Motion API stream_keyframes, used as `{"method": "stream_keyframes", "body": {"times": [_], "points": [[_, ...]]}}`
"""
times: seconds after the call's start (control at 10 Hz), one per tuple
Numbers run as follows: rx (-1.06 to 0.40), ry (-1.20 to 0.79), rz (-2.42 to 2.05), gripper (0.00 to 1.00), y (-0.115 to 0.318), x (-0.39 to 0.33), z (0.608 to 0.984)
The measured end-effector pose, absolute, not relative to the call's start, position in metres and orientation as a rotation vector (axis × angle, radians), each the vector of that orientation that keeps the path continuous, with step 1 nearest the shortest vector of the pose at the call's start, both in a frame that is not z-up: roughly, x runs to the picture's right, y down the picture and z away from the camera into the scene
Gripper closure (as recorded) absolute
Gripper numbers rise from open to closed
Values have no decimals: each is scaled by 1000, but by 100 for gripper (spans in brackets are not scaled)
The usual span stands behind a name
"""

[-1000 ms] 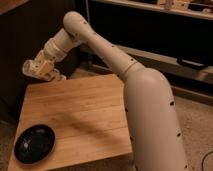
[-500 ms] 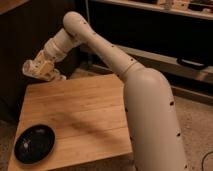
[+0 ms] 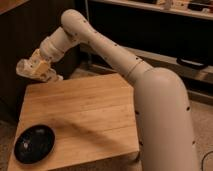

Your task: Place the bottle in the ceramic bowl

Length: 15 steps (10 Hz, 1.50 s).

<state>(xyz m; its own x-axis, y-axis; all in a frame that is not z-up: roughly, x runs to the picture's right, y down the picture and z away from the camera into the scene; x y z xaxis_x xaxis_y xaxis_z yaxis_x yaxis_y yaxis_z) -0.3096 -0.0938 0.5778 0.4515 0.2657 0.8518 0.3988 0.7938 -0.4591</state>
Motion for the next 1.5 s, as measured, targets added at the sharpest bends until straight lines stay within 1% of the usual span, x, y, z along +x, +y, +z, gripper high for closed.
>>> {"method": "stream_keyframes", "body": {"times": [0.1,0.2,0.5,0.8,1.1,1.3,1.5], "points": [[-683,-1138,-90,91,-90,-322,555],[-687,-1151,-90,91,-87,-331,545],[-725,-1205,-121,91,-80,-376,535],[-795,-1265,-186,91,-49,-411,504],[-873,-1268,-228,91,-17,-416,472],[-919,-1258,-213,91,6,-414,473],[-953,-1257,-180,91,37,-414,486]]}}
